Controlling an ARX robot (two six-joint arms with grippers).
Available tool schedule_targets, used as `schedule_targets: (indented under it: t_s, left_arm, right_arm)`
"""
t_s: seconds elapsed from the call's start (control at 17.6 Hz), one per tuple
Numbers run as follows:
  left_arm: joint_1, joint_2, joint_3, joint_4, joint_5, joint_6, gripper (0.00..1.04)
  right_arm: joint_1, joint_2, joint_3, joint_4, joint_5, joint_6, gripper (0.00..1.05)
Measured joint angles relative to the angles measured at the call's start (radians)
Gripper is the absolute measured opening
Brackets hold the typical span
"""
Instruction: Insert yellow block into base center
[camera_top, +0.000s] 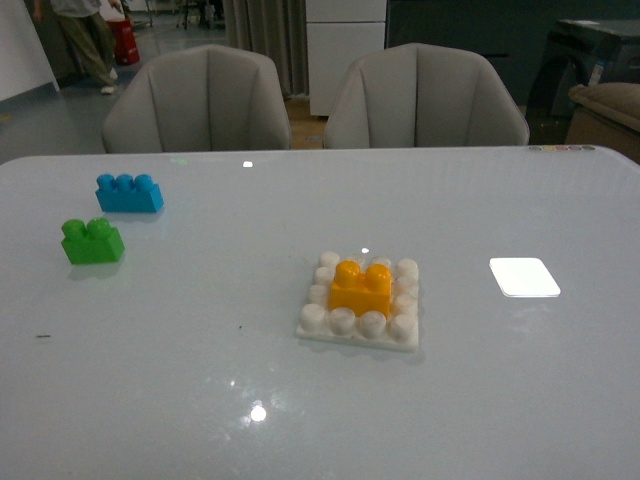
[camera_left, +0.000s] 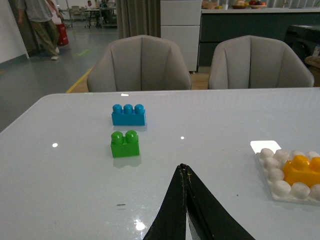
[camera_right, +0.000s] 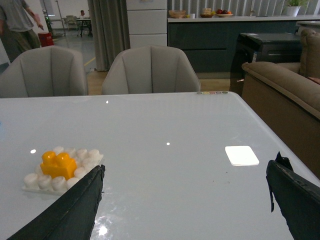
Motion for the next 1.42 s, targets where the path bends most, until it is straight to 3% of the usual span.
schedule_targets:
  t_s: [0.8,1.31,1.42]
  left_arm:
    - [0.000,-0.222,-0.009,-0.198,0.000,0.000,0.02]
    - [0.000,-0.568,-0.009,-0.536,0.000,0.000,0.02]
    - [0.000,-0.699,-0.009,-0.720,0.003,0.000,0.02]
  right_arm:
    - [0.000,0.000,0.000,0.000,0.000,0.000,0.98]
    - [0.000,0.000,0.000,0.000,0.000,0.000,0.98]
    - [0.000,0.000,0.000,0.000,0.000,0.000,0.98]
